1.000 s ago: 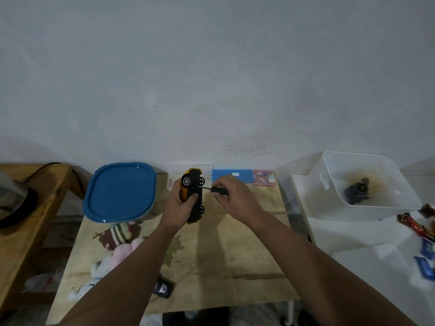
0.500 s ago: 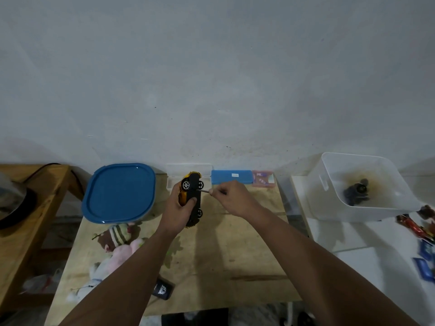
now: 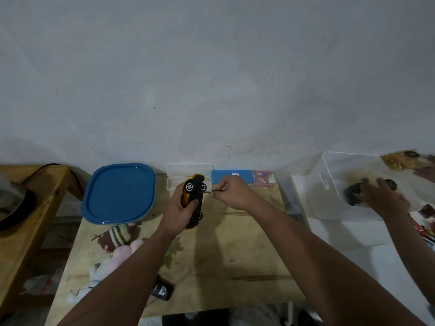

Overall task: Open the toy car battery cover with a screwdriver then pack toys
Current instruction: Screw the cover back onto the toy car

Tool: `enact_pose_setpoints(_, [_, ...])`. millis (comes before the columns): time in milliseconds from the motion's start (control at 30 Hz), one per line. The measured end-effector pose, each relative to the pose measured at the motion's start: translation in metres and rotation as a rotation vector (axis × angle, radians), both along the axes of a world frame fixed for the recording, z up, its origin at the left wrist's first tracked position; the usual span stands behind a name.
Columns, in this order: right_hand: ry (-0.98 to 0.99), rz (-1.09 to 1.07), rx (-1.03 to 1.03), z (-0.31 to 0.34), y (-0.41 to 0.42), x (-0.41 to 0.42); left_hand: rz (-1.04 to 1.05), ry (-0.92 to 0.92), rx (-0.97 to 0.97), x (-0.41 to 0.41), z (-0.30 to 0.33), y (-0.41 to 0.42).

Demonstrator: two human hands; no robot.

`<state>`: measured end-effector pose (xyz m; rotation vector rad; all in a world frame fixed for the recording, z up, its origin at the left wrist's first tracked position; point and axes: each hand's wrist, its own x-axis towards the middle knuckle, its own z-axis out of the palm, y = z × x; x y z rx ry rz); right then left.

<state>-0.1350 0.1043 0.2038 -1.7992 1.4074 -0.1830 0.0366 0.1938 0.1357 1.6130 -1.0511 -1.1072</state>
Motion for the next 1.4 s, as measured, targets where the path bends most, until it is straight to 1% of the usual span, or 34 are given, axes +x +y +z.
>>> enact_pose_setpoints(233, [0.090,0.019,0.064,0.007,-0.002,0.005,0.002,0.023,0.026,-0.003,0.000,0.005])
enact_pose_setpoints(400, [0.056,0.034,0.042,0.008,0.001,0.008,0.013,0.042,0.031,-0.004,-0.001,0.003])
enact_pose_setpoints(567, [0.100,0.024,0.040,0.005,0.004,0.008,0.009,0.047,0.032,-0.002,0.000,0.003])
enact_pose_setpoints(767, [0.040,0.016,0.039,0.012,0.002,0.005,-0.017,0.047,0.033,-0.002,0.001,0.001])
enact_pose_setpoints(967, [0.130,0.049,0.108,0.002,0.004,0.010,-0.015,0.029,0.045,0.000,-0.005,0.003])
enact_pose_setpoints(1067, [0.140,0.035,0.079,0.002,-0.002,0.010,-0.026,0.035,0.053,0.001,-0.007,0.004])
enact_pose_setpoints(1167, [0.085,0.014,0.045,0.005,-0.005,0.007,0.001,0.067,0.054,-0.001,-0.006,0.003])
enact_pose_setpoints(1267, [0.134,0.032,-0.006,0.000,0.003,0.009,0.040,0.107,0.050,-0.001,-0.005,0.002])
enact_pose_setpoints(1333, [0.184,0.045,-0.018,-0.003,0.008,0.013,0.044,0.109,0.049,-0.001,-0.003,0.001])
enact_pose_setpoints(1400, [0.187,0.034,-0.040,-0.002,0.009,0.016,0.030,0.099,0.048,0.001,-0.001,0.001])
